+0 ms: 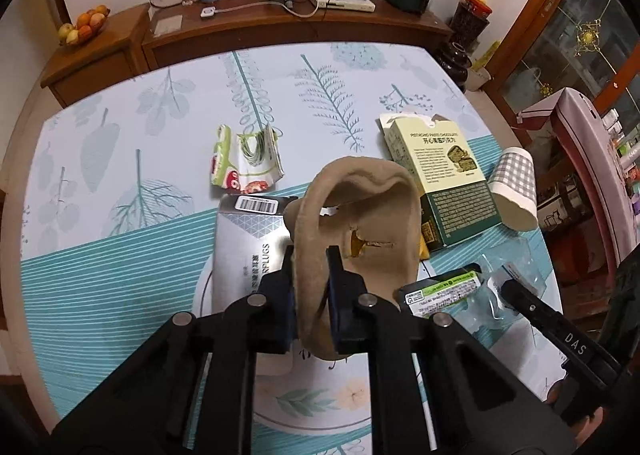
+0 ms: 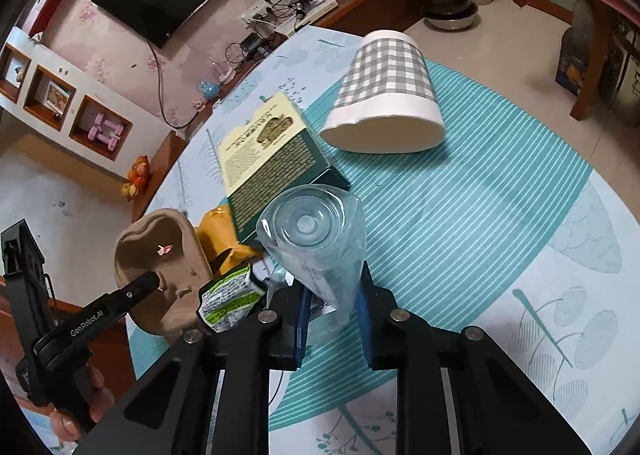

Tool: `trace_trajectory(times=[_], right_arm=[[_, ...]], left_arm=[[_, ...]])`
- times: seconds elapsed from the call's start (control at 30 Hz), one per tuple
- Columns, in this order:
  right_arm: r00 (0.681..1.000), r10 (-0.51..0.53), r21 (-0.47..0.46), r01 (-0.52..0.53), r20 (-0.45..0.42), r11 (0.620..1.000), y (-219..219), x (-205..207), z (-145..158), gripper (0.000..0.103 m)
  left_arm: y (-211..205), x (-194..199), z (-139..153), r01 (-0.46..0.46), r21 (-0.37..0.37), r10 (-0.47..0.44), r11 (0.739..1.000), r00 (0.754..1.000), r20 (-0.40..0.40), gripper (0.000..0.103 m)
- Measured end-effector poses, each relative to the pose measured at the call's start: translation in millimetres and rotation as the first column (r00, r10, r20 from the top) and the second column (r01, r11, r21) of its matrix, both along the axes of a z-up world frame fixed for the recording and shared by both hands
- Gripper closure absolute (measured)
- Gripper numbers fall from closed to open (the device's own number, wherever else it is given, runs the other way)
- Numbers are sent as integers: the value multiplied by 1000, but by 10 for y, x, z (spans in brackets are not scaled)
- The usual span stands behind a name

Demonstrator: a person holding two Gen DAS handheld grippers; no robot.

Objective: Collect trash
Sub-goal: 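Grasp the brown pulp cup holder with the left tool while the right tool grasps the clear plastic cup, then lift the cup holder and plastic cup and carry them down toward the bin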

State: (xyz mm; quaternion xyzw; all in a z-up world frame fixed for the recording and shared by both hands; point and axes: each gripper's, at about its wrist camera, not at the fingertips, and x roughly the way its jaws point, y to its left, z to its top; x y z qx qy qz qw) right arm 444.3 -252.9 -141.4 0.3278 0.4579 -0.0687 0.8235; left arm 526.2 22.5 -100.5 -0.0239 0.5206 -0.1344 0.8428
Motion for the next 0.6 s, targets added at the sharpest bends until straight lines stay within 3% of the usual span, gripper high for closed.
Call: trace_trajectory(times=[0.33,0.6], right_arm=[[998,46,-28,-44,50,999,160,-401,326,84],[987,127,-36,-124,99,992,239,-1012,688,84]], left_arm=[[174,-591,440,-26,17,25,1000,997,71,93],[259,-1443,807,-64,11,62,998,992,108,93]])
